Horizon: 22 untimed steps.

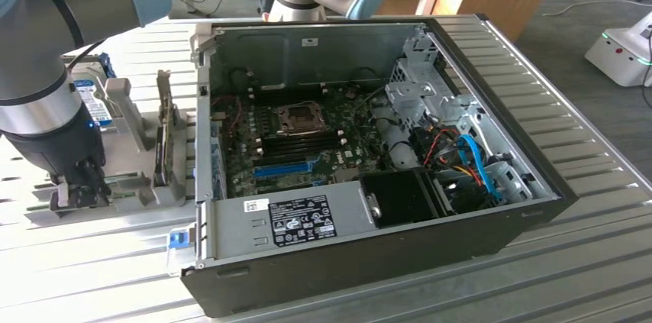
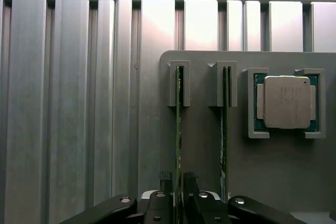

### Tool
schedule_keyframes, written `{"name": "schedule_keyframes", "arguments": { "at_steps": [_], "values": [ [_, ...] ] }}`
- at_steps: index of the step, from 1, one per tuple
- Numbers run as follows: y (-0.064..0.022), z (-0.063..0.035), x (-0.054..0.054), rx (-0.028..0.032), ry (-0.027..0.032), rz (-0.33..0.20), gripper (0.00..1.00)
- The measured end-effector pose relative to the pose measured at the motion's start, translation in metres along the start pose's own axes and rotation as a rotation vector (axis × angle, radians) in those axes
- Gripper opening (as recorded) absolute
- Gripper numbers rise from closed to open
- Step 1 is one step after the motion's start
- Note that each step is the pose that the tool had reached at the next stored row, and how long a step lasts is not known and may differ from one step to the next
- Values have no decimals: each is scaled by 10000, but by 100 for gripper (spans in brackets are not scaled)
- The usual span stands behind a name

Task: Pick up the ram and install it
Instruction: 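Pick up the ram and move it above insertion slot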

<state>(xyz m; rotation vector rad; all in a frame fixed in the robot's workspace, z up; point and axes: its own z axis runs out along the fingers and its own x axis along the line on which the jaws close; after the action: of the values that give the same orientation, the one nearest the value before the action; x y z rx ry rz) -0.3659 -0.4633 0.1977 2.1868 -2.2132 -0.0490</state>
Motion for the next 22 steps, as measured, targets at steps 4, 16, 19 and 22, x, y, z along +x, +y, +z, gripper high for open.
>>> {"name": "schedule_keyframes", "arguments": {
  "at_steps": [4, 16, 19, 22],
  "values": [
    [0, 0, 0, 0, 0, 0, 23],
    [0, 0, 0, 0, 0, 0, 12],
    [0, 0, 0, 0, 0, 0, 12],
    [0, -11, 0, 1, 0, 0, 12]
  ]
}}
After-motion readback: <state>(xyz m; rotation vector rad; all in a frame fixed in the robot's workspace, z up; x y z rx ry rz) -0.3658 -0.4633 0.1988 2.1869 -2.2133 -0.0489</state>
